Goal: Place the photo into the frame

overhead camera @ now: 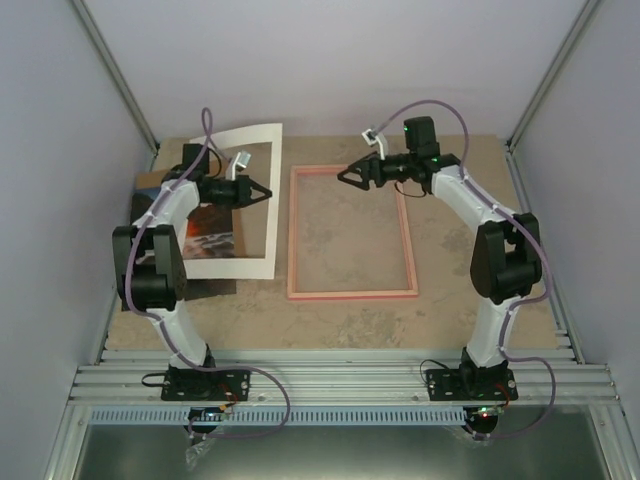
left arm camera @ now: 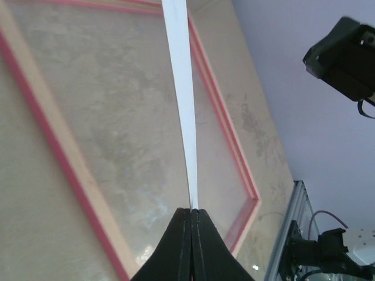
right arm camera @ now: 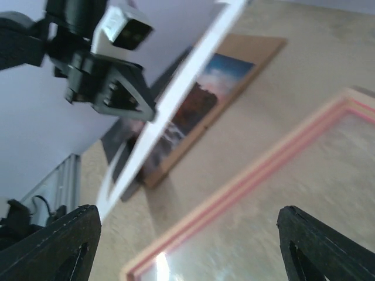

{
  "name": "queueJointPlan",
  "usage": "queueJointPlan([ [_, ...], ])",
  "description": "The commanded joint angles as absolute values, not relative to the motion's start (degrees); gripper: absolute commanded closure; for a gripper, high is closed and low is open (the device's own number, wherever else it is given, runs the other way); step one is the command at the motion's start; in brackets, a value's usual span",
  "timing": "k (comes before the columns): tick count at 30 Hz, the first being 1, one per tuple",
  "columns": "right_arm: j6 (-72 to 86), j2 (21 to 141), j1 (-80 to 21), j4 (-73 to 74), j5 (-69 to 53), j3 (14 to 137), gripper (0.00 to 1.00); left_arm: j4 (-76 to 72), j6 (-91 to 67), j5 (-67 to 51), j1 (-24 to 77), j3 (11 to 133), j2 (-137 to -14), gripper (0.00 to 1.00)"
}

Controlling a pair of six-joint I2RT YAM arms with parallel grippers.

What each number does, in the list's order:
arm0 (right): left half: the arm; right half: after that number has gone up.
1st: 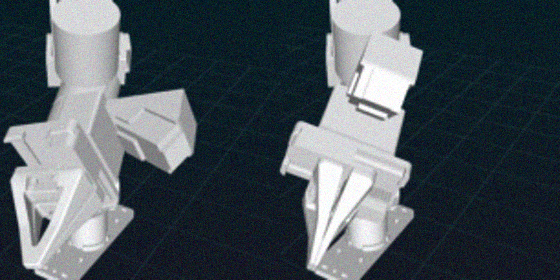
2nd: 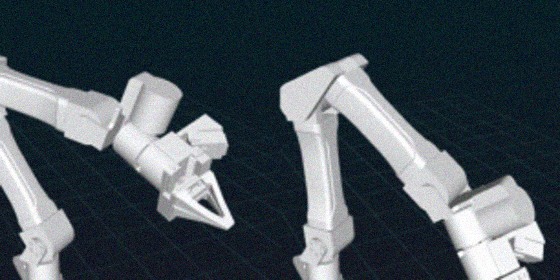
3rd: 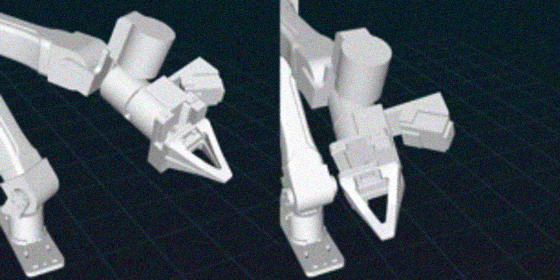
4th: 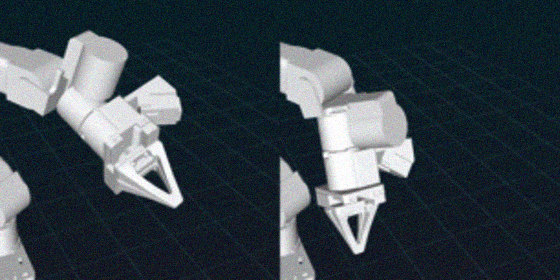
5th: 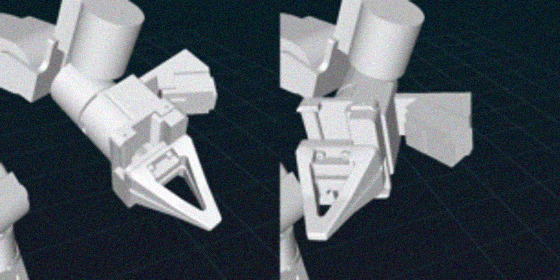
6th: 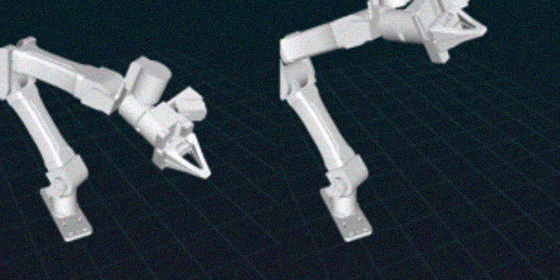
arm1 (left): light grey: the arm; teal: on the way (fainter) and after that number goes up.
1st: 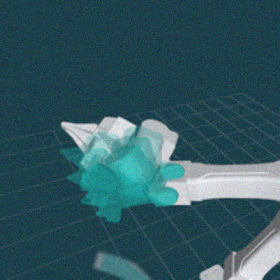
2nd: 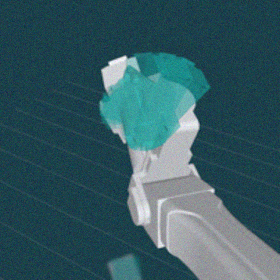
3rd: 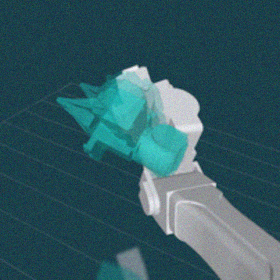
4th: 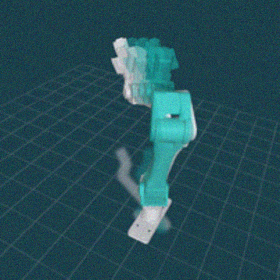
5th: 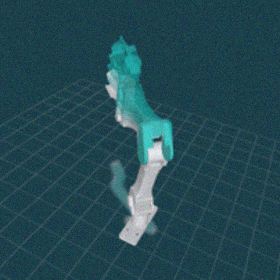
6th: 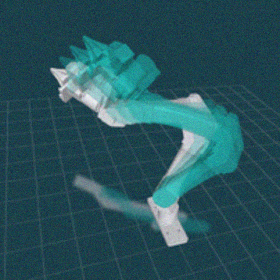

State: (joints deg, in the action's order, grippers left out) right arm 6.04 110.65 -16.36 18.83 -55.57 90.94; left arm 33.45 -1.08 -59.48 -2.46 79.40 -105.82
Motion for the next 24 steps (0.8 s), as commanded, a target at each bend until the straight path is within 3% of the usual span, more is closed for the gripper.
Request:
queueJointPlan([
  [1, 12.72, 114.43, -19.28, 14.12, -60.29, 96.32, 0.17, 31.15, -3.47, -61.99, 1.54, 81.64, -103.49, 1.00],
  [19, 24.97, 120.19, -24.04, 6.26, -61.14, 98.81, 0.34, 9.70, -20.38, -62.69, 10.10, 82.33, -103.27, 1.00],
  [24, 27.38, 120.85, -24.09, 3.52, -62.45, 99.68, 0.54, 8.86, -20.64, -62.44, 11.56, 83.06, -103.70, 1.00],
])
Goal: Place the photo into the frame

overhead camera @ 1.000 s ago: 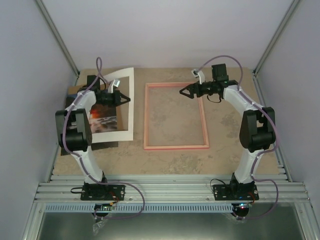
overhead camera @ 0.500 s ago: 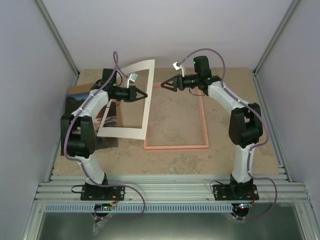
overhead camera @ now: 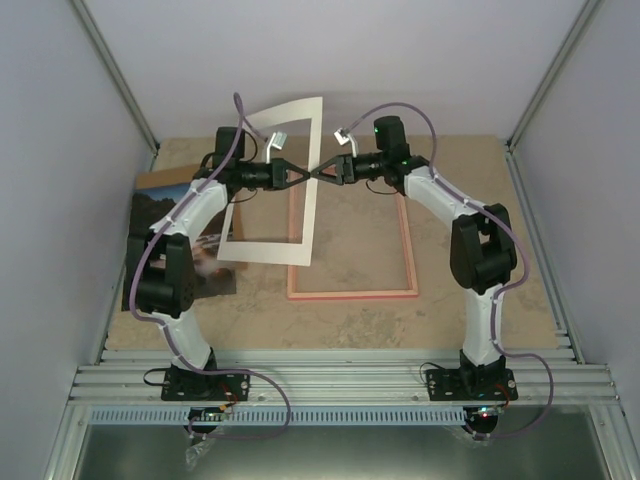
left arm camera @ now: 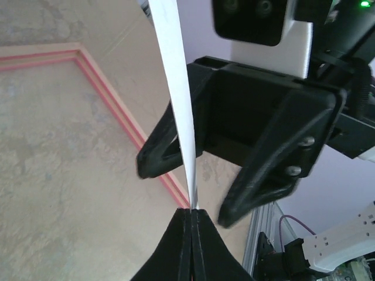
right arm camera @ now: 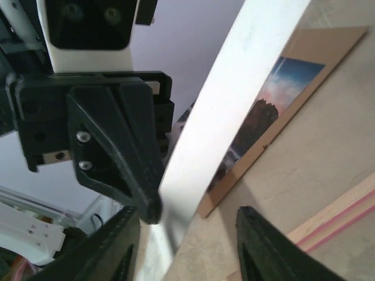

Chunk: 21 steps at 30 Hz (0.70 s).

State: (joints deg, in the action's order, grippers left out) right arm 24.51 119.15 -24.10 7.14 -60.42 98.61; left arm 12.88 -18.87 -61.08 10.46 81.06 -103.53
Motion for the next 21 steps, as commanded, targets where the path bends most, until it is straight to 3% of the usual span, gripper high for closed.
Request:
queueJointPlan([
  [1, 27.44, 120.81, -24.08, 3.30, -62.55, 99.86, 0.60, 8.81, -20.65, -62.34, 11.80, 83.06, -103.77, 1.00],
  [6, 26.87, 119.71, -23.66, 3.38, -62.93, 99.40, 0.98, 10.73, -18.47, -61.31, 11.78, 83.02, -103.42, 1.00],
  [9, 26.70, 118.30, -22.53, 3.23, -62.89, 98.29, 0.99, 13.38, -15.62, -60.45, 11.85, 83.06, -102.95, 0.86],
  [11, 25.98, 117.39, -21.64, 4.05, -62.72, 97.69, 0.99, 16.40, -13.13, -59.75, 11.65, 83.50, -102.71, 0.59],
  [15, 20.74, 116.94, -19.66, 11.71, -64.01, 97.70, 0.99, 23.49, -7.49, -57.11, 9.58, 85.09, -101.95, 0.34],
  [21, -2.12, 117.68, -16.62, 38.43, -64.13, 99.05, 1.00, 28.72, -1.37, -47.37, 5.95, 84.31, -99.80, 0.24],
])
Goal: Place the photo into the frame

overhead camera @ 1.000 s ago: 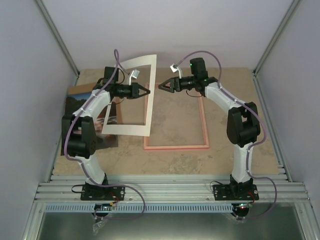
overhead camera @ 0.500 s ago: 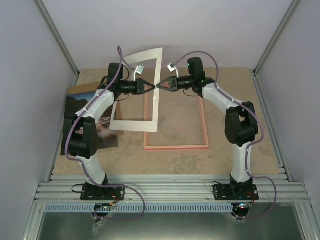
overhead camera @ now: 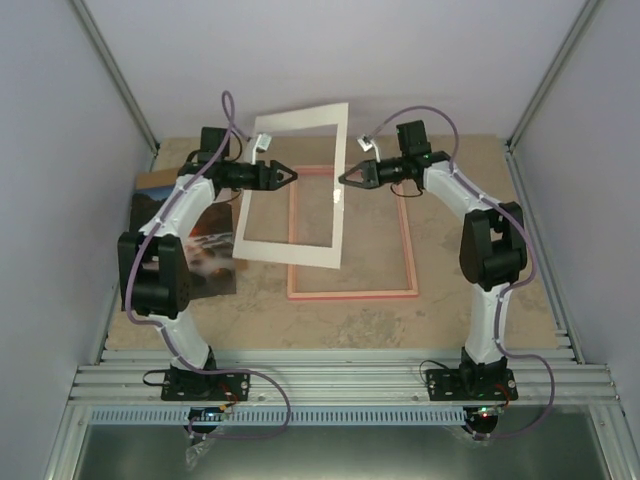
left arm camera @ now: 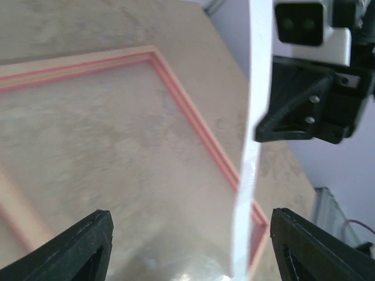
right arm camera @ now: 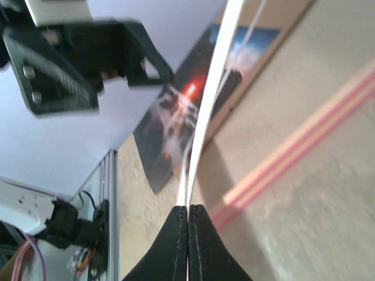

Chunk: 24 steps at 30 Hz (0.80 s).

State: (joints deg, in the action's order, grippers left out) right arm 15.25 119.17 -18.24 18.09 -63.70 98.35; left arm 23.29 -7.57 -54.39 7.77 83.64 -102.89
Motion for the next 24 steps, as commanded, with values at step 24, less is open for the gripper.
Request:
queueJointPlan([
  [24, -25.70, 133.07, -1.44, 70.17, -49.02, 105.57, 1.00, 33.12, -0.10, -34.98, 5.06, 82.13, -102.22, 0.01],
])
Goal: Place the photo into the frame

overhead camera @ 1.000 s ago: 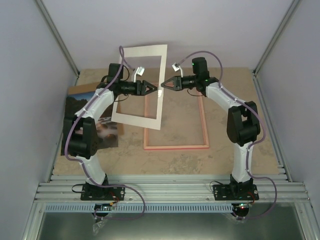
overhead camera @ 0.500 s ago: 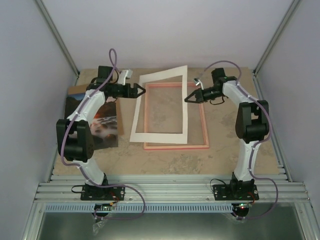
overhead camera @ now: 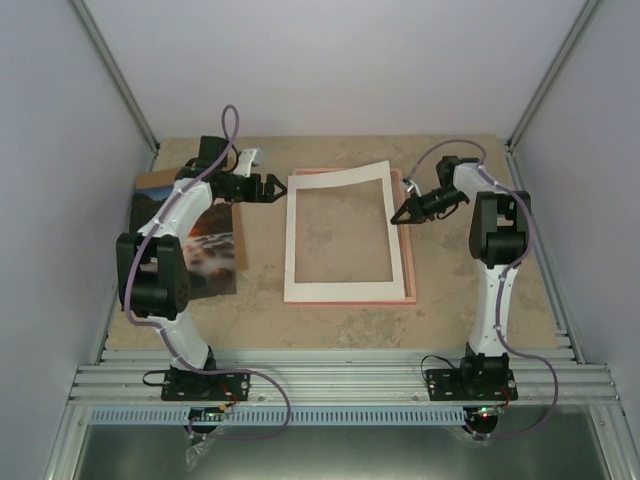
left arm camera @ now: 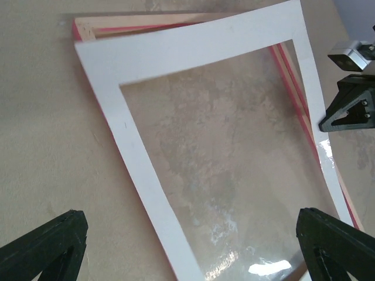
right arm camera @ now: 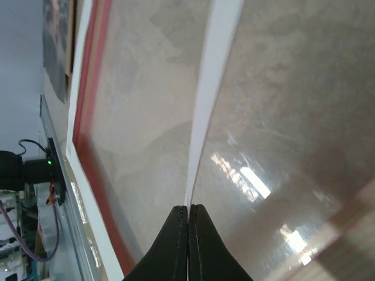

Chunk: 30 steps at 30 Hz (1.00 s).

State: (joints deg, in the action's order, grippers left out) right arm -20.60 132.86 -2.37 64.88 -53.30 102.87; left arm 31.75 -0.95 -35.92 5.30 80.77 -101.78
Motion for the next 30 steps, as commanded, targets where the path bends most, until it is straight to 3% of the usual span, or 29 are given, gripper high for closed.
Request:
queueJointPlan([
  [1, -25.67, 133.58, -1.07, 70.39, -48.36, 106.61, 0.99, 32.99, -0.13, -34.98, 5.02, 82.02, -102.21, 0.01],
  [7, -25.77, 137.64, -0.68, 73.21, -46.09, 114.79, 1.00, 33.11, 1.46, -34.35, 5.01, 81.72, -102.77, 0.01],
  [30, -20.90, 135.10, -1.53, 69.38, -48.53, 106.84, 0.99, 34.64, 2.89, -31.85, 5.02, 82.33, -104.85, 0.01],
])
